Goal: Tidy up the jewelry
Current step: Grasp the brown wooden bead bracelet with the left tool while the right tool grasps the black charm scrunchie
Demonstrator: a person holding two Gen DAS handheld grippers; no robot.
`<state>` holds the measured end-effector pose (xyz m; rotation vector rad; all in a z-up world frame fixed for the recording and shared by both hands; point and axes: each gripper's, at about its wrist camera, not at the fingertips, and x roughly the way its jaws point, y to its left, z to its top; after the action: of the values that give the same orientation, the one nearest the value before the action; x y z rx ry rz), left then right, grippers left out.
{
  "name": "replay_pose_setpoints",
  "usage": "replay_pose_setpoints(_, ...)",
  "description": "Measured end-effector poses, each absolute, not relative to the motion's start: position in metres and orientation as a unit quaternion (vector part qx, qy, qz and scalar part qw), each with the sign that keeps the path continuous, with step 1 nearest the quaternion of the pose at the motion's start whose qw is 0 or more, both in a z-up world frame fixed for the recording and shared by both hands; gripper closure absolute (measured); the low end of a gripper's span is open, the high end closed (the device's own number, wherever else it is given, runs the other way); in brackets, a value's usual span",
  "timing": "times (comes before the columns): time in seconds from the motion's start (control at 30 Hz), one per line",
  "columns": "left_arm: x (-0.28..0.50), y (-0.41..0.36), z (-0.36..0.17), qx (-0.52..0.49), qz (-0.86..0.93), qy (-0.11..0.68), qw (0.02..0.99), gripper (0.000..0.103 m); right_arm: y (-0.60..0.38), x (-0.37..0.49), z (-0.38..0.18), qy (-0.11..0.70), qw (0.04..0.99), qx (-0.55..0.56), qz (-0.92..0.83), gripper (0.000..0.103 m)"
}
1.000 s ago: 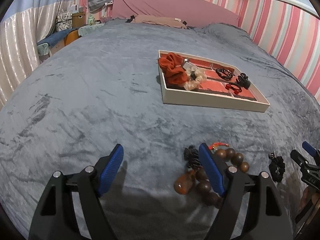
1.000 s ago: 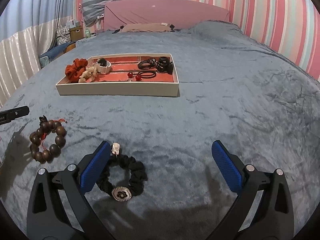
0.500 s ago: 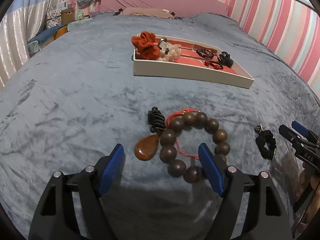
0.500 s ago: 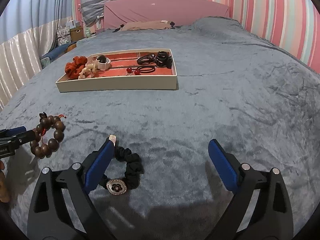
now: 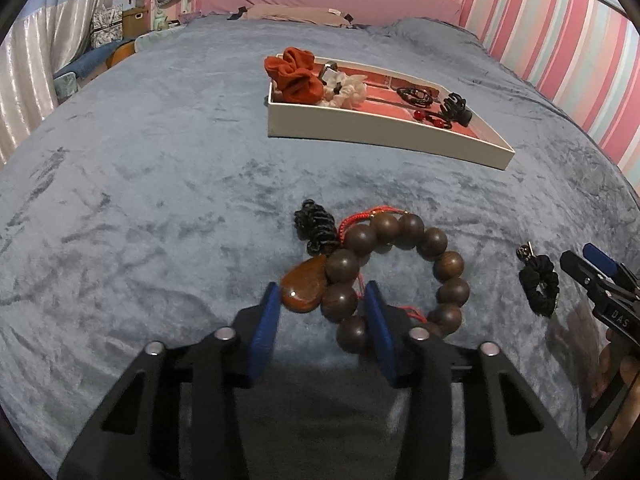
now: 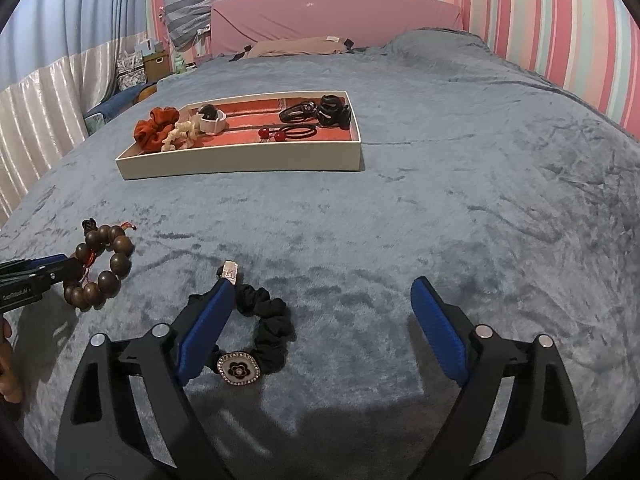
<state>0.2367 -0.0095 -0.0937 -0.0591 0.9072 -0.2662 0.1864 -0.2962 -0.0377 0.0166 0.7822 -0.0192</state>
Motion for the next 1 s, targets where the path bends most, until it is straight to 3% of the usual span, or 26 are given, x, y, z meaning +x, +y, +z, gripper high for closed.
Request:
replay_pose_setpoints(0.7, 0.241, -0.028, -0.101, 0.020, -0.097, 0.451, 0.887, 0.060, -0.291, 0.191, -0.049, 0.401, 0.916, 0.015, 0.013, 0.031)
replay_pose_setpoints(0.93, 0.241, -0.025, -0.101, 0.014, -0.110, 0.450, 0.886, 0.065, -0.290, 0.196, -0.058, 0.424, 0.905, 0.017, 0.019, 0.046)
replay_pose_setpoints(0.97, 0.241, -0.024, -0.101, 0.013, -0.111, 0.451, 0.886, 0.067, -0.289, 0.197, -0.059, 0.426, 0.904, 0.016, 0.020, 0.047)
replay_pose_setpoints(1.0, 0.242, -0.023, -0.102, 0.009, -0.112, 0.452, 0.885, 0.079, -0.287, 0.197, -0.060, 0.429, 0.903, 0.013, 0.023, 0.052)
